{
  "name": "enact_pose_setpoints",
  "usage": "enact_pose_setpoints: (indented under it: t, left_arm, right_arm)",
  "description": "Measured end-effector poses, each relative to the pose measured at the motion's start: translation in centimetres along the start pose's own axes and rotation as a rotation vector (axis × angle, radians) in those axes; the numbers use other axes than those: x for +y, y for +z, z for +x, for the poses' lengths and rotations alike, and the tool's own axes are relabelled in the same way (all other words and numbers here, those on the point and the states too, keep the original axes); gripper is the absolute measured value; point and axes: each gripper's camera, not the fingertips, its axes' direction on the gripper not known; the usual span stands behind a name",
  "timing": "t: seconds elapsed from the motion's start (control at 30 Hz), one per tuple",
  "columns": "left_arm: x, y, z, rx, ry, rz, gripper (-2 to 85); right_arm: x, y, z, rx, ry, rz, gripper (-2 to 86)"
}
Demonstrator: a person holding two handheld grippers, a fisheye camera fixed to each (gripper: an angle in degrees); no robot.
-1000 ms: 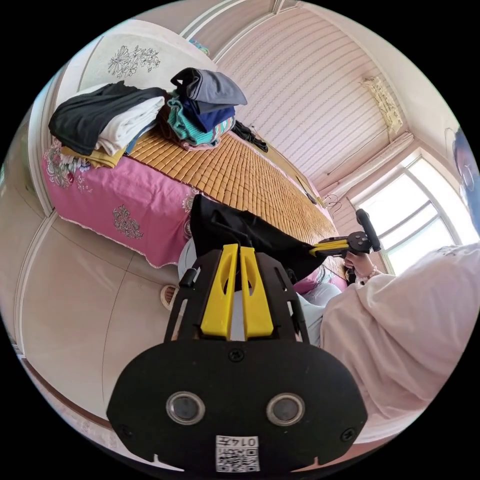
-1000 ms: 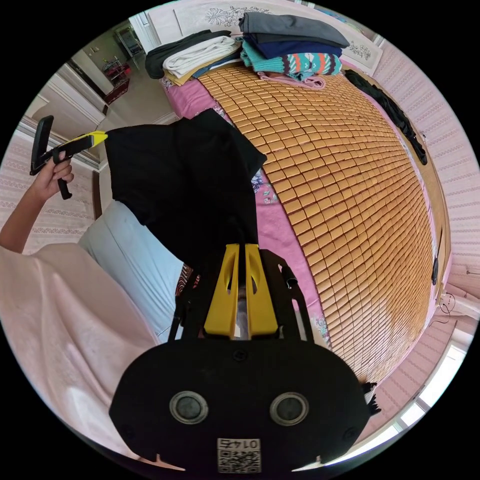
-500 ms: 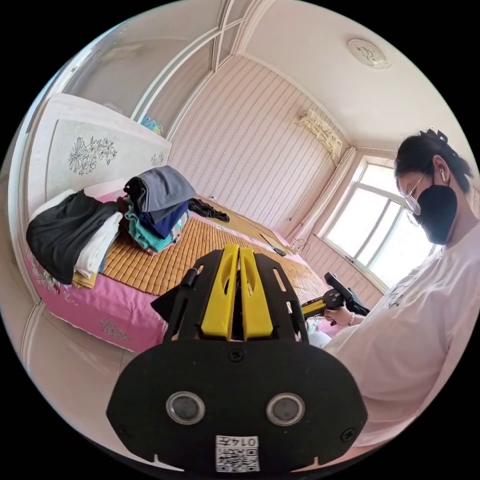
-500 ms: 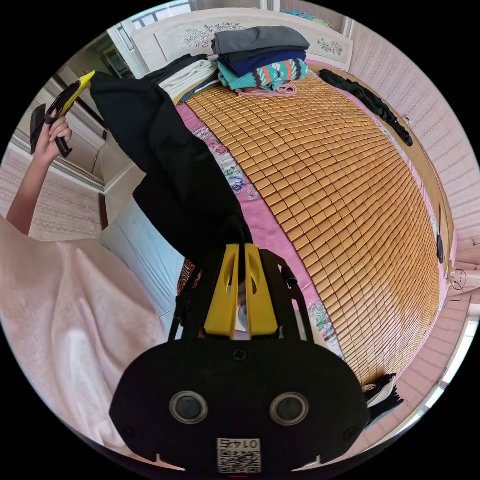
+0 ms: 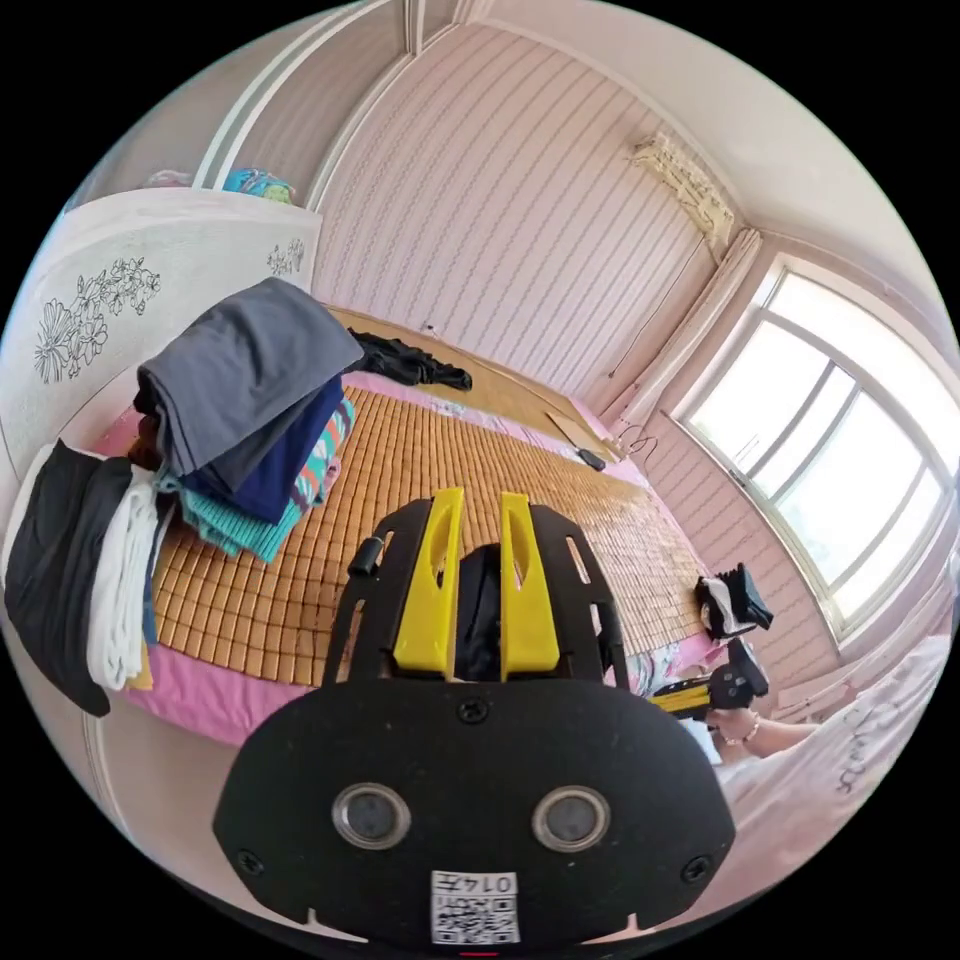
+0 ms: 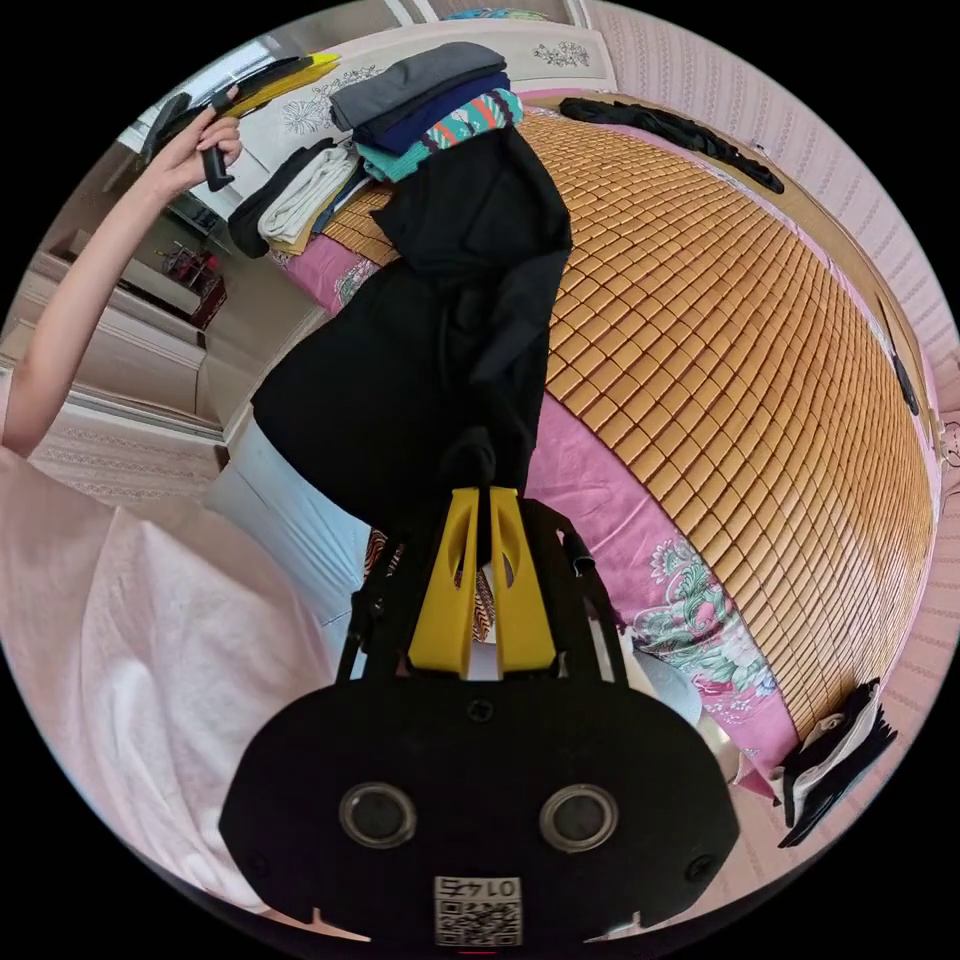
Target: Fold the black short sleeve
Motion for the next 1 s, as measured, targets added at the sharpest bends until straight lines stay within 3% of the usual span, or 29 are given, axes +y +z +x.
enact_pose_setpoints:
  t: [0.1, 0.17, 0.33, 0.47, 0.63, 0.8, 0.87, 1.0]
  left_arm:
    - [6.0, 0.6, 0.0, -0.106, 0.034, -0.125, 6.9]
    - [12.2, 1.4, -0.6, -0.192, 0.011, -0.311, 8.1]
    - [21.5, 2.6, -1.3, -0.223, -0.132, -0.506, 10.2]
    - [23.4, 5.7, -2.0, -0.144, -0.247, -0.553, 10.4]
    - [22.6, 7.4, -2.1, -0.151, -0.236, -0.531, 9.9]
    - [21.8, 8.6, -2.9, -0.119, -0.250, -0.551, 5.6]
    - [21.5, 9.0, -2.8, -0.107, -0.245, -0.543, 0.7]
    - [21.2, 9.6, -2.3, -0.113, -0.224, -0.532, -0.3]
  right_arm:
    - [0.1, 1.9, 1.4, -0.029, 0.034, -0.043, 1.1]
    - [0.2, 2.7, 2.2, -0.041, 0.046, -0.064, 1.3]
    - [0.7, 3.8, 4.9, -0.084, 0.125, -0.103, 2.8]
    - [0.6, 4.7, 6.7, -0.081, 0.170, -0.137, 4.3]
    - [0.3, 5.2, 7.8, -0.084, 0.208, -0.127, 6.4]
    - [-1.4, 8.2, 7.5, -0.238, 0.168, -0.155, 12.8]
    - [-2.5, 9.5, 7.1, -0.315, 0.150, -0.172, 13.6]
    - [-5.5, 11.2, 5.6, -0.442, 0.147, -0.168, 13.7]
